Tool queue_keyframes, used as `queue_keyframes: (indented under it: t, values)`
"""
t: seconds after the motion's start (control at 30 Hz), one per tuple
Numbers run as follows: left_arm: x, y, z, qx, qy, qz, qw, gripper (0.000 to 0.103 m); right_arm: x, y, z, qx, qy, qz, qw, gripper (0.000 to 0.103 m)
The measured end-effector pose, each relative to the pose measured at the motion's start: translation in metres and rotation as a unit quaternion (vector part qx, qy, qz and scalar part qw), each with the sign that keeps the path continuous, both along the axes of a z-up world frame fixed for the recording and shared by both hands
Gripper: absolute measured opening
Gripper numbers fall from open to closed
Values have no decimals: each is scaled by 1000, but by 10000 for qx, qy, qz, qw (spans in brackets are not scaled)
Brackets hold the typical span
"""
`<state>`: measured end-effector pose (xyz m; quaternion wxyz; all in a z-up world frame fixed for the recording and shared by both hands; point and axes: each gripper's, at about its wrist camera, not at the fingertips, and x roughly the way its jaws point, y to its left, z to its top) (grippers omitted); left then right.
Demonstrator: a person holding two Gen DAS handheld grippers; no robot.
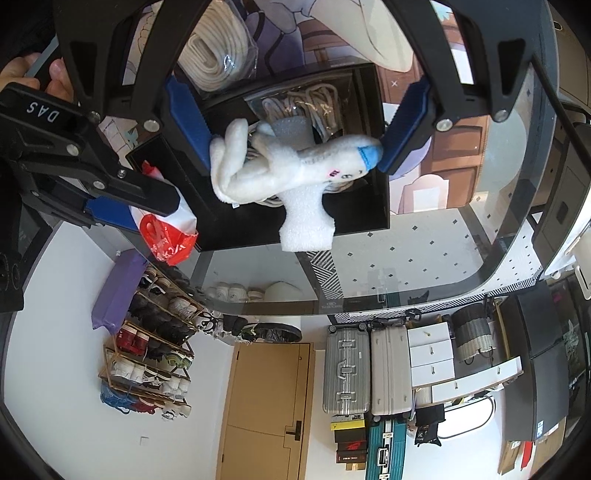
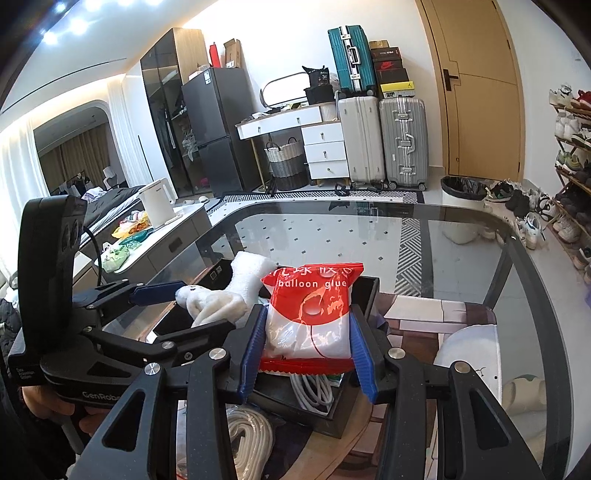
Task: Organize soft objects
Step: 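Carry the plush toy and glue packet over the box and open both grippers, then move the right gripper to the white printed sachet while the left approaches the bagged rope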
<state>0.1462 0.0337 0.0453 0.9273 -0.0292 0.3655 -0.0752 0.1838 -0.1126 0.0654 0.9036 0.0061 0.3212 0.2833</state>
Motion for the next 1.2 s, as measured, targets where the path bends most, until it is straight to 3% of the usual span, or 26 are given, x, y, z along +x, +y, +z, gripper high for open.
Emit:
queue_keyframes:
  t: [0.2, 0.3, 0.43, 0.57, 0.83, 1.2]
  values:
    - [1, 2, 2, -74, 21, -5, 10000, 88, 3, 2, -4, -19, 11, 8, 10000, 46]
    - [1, 4, 3, -89, 34, 14, 10000, 88, 3, 1, -4, -131, -41, -125, 9998, 56]
    - [2, 3, 4, -100, 68, 9, 9999, 89, -1, -6, -3, -73, -89, -225, 9997, 76]
    - [2, 2, 4, -73, 118, 12, 9999, 95, -5, -13, -1, -51, -124, -284, 9995, 86]
    - [-9, 3, 13, -54, 1, 2, 10000, 103, -13, -24, 1, -52, -162, -428, 9989, 98]
    - [-38, 13, 18, -50, -76, 162, 9998, 103, -42, -31, -1, -124, 7, -365, 9993, 102]
